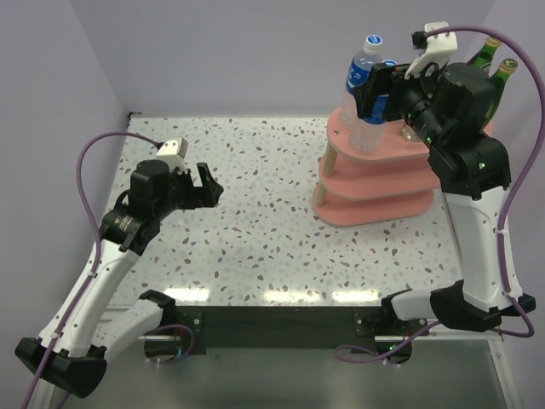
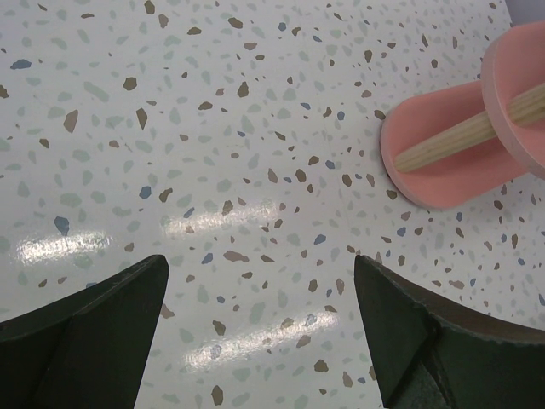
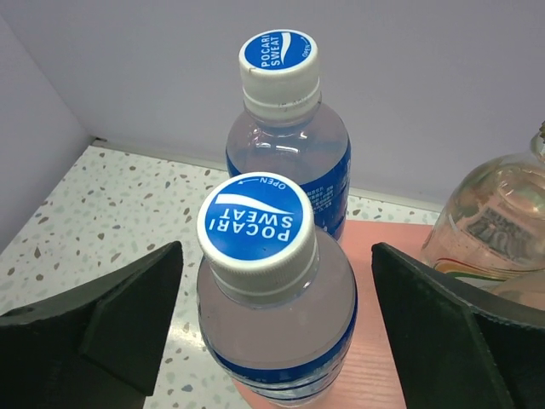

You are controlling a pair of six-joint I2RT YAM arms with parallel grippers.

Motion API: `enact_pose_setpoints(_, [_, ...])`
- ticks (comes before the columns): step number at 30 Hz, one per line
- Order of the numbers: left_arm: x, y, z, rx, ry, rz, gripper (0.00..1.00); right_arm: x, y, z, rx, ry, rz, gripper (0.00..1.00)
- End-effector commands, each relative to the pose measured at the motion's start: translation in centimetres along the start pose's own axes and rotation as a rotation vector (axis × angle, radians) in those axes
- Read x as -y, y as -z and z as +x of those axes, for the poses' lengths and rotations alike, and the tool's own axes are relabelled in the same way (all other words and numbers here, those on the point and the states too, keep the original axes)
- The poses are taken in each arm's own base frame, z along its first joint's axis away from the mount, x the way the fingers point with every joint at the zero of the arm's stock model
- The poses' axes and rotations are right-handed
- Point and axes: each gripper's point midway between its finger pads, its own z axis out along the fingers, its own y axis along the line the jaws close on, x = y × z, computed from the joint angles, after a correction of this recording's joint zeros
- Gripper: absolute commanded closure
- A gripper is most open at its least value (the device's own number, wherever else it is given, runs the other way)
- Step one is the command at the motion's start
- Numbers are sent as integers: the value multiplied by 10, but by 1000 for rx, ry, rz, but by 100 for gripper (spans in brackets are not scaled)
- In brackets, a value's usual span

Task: Place and organize the beverage onto the shelf

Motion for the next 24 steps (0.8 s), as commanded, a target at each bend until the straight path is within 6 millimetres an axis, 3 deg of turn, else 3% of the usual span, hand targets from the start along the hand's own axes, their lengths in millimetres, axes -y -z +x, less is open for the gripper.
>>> enact_pose_setpoints(1, [3,3,-17,66,-17,13,5,0,14,-27,95,9,-9,1])
enact_pose_setpoints(7, [7,6,-26,84,-22,22,5,-3,29,-37,130,49,-35,1])
enact_pose_setpoints(19, [19,8,-50,124,-40,52,4,-17,91,-58,229,228,-148,1])
enact_pose_setpoints(24, [21,11,-57,147,-31,57,4,-18,113,-50,231,315,-180,1])
